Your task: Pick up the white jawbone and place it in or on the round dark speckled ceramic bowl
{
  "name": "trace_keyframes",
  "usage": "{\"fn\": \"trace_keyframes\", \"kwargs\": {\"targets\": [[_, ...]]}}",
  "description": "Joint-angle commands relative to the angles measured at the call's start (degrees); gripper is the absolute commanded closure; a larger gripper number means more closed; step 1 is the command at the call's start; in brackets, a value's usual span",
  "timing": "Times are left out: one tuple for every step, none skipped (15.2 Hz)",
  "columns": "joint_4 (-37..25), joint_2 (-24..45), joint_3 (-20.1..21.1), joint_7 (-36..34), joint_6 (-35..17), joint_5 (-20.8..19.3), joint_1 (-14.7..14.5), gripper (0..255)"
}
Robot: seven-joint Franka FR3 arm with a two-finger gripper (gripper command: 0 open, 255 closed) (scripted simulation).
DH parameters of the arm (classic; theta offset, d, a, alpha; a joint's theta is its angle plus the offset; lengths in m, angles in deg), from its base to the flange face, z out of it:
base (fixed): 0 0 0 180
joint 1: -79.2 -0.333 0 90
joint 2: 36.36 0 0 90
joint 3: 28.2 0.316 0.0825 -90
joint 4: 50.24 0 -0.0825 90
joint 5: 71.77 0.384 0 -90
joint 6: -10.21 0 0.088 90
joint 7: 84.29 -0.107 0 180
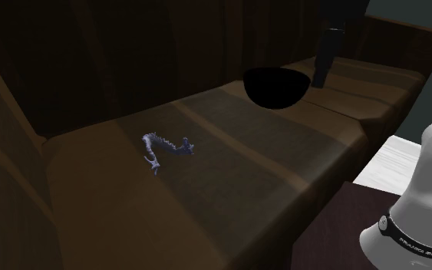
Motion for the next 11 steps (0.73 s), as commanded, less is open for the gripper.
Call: {"fn": "trace_keyframes", "kwargs": {"targets": [[0.0, 0.0, 0.0, 0.0, 0.0, 0.0, 0.0, 0], [0.18, 1.26, 0.34, -0.75, -1.72, 0.75, -0.25, 0], [0.29, 2.58, 0.67, -1.47, -3.43, 1.47, -0.5, 0], [0.32, 3.95, 1.0, -2.16, -5.13, 2.18, -0.76, 0], [0.28, 5.37, 1.33, -2.82, -6.81, 2.88, -1.01, 0], [0.16, 6.84, 1.66, -3.46, -8.48, 3.55, -1.26, 0], [-0.04, 8.35, 1.99, -4.07, -10.13, 4.22, -1.51, 0], [-0.31, 9.91, 2.31, -4.66, -11.75, 4.86, -1.75, 0], [-0.65, 11.51, 2.63, -5.22, -13.35, 5.48, -2.0, 0], [-1.07, 13.14, 2.93, -5.77, -14.91, 6.09, -2.26, 0], [-1.57, 14.81, 3.23, -6.3, -16.44, 6.68, -2.51, 0]]}}
